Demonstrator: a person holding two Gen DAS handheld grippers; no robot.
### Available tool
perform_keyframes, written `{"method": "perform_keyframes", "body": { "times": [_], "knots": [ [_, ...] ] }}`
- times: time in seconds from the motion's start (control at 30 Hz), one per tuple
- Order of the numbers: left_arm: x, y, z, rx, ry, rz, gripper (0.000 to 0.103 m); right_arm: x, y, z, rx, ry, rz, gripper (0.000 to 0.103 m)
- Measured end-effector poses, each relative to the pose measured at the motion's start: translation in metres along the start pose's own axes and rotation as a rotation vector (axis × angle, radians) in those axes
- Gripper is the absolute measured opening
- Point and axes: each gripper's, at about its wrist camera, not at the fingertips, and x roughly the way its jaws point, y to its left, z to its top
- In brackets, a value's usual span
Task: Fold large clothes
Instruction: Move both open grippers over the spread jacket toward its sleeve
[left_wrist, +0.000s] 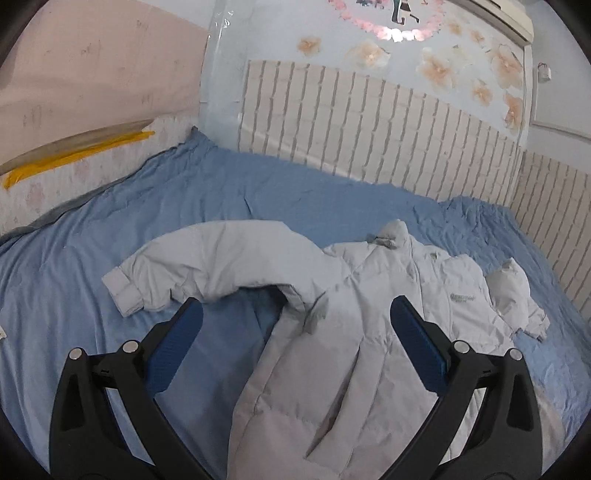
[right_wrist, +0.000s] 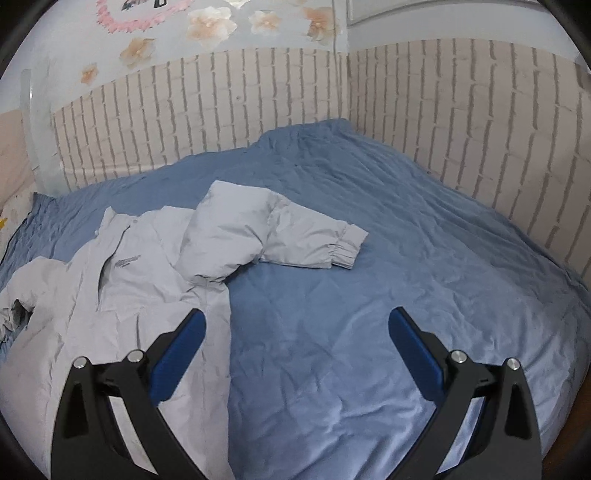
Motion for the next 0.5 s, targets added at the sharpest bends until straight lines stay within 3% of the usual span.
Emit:
{"method": "perform_keyframes", "body": {
  "times": [0.27,0.5],
  "knots": [
    [-0.003,-0.011,0.0,0.055,-0.028,0.0,0.1,0.001,0.006,-0.003,-0.026,0.014,-0.003,0.099],
    [-0.004,-0.007,0.001,0.038,-0.04,0.017,0.1,0.004,0.004,-0.003,-0.015,0.022,-0.006,0.099]
  ]
}}
